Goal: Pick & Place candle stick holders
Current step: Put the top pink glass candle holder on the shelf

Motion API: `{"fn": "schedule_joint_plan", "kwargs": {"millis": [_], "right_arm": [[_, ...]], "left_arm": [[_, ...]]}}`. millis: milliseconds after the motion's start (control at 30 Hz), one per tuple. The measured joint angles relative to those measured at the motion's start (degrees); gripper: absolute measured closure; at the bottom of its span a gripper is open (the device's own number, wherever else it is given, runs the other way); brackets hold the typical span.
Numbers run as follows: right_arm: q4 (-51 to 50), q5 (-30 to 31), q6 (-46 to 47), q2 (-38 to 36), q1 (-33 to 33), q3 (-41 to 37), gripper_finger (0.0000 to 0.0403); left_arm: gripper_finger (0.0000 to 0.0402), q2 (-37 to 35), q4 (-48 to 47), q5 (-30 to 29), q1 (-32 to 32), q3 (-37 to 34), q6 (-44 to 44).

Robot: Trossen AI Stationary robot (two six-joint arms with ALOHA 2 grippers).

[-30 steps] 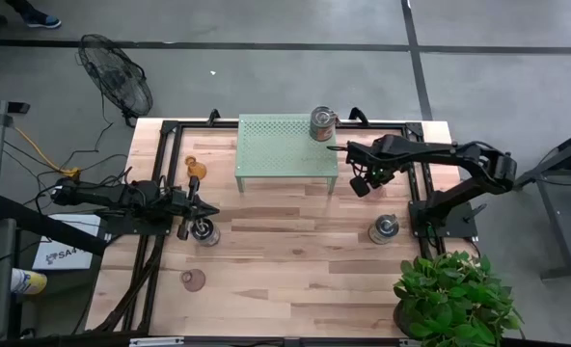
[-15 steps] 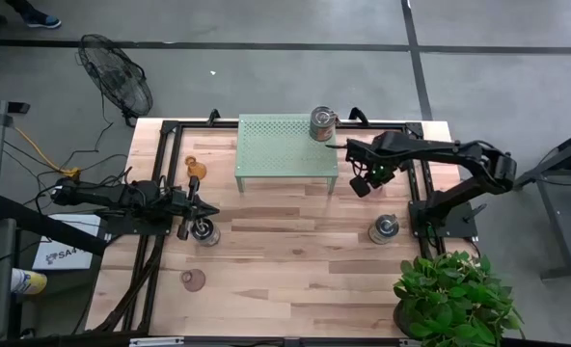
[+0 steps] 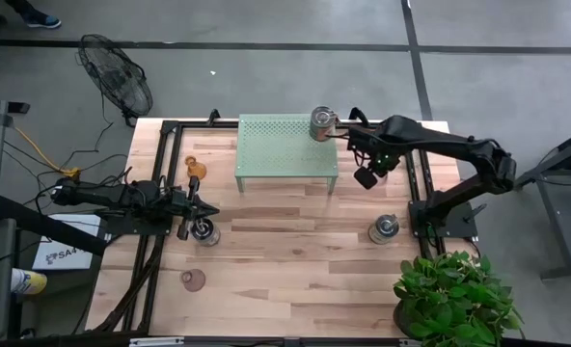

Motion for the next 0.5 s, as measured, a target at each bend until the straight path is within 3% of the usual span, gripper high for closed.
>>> {"fn": "schedule_joint_plan", "kwargs": {"millis": [500], "right_arm": [[-3.01, -1.93, -7.75, 3.90, 3.29, 17.68, 0.0376]], "left_arm": [[0.0400, 0.00, 0.00, 0.02, 0.00, 0.00, 0.00]]}}
